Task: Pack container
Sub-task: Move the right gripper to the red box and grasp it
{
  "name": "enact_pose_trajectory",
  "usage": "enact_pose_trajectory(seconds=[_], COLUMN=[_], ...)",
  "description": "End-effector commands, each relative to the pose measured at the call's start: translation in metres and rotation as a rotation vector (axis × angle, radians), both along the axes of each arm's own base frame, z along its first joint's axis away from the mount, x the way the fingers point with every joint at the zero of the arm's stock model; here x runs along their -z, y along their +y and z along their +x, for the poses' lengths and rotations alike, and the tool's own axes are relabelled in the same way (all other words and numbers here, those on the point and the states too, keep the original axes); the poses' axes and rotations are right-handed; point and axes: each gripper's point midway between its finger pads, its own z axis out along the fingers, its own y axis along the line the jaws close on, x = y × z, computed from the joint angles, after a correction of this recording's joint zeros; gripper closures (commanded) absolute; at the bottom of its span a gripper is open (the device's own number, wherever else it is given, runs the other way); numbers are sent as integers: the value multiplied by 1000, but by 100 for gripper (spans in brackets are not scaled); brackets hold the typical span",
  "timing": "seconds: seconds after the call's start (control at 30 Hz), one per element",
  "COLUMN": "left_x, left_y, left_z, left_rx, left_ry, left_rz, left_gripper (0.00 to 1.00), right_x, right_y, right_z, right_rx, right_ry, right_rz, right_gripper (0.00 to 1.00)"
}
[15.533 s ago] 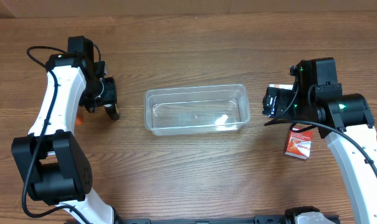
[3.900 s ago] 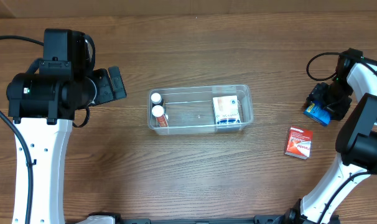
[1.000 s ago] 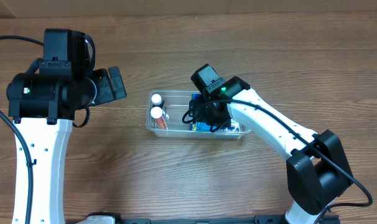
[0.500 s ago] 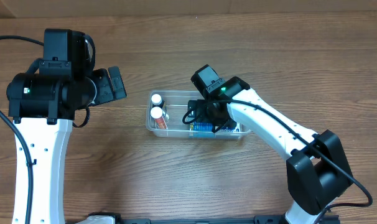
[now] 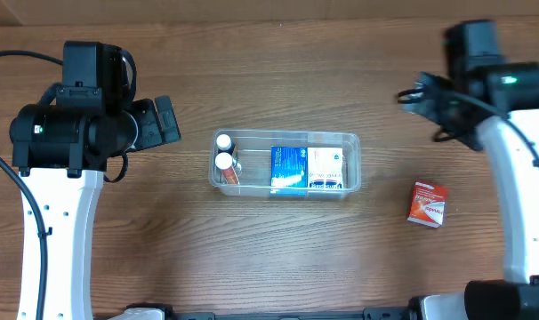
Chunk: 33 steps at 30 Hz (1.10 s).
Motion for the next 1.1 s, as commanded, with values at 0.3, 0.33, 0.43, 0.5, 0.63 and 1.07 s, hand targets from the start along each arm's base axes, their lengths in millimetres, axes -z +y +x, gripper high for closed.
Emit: enact_pose_trajectory(seconds=[0.3,0.33,0.43,0.5,0.63,1.07], left_x=[2,2,1,1,1,1], left_y=[4,4,4,4,4,4], left_z=[2,2,3,3,3,3], left_rx=[9,9,9,9,10,9], left_ry=[5,3,-2,-3,-2,-2], left_rz=[22,22,21,21,22,22], left_gripper=[0,0,0,0,0,0], right_x=[32,44,87,116,163,234], right_y=[-30,-28,-24,-24,-27,-42], right_z=[-89,-90,-90,-88,-86,-91], right_rx=[12,-13,-109,-140,-175,-110], right_ry=[36,56,120,165,283,481], right_rz=[59,77,99,100,121,221], right_gripper=[0,0,0,0,0,0])
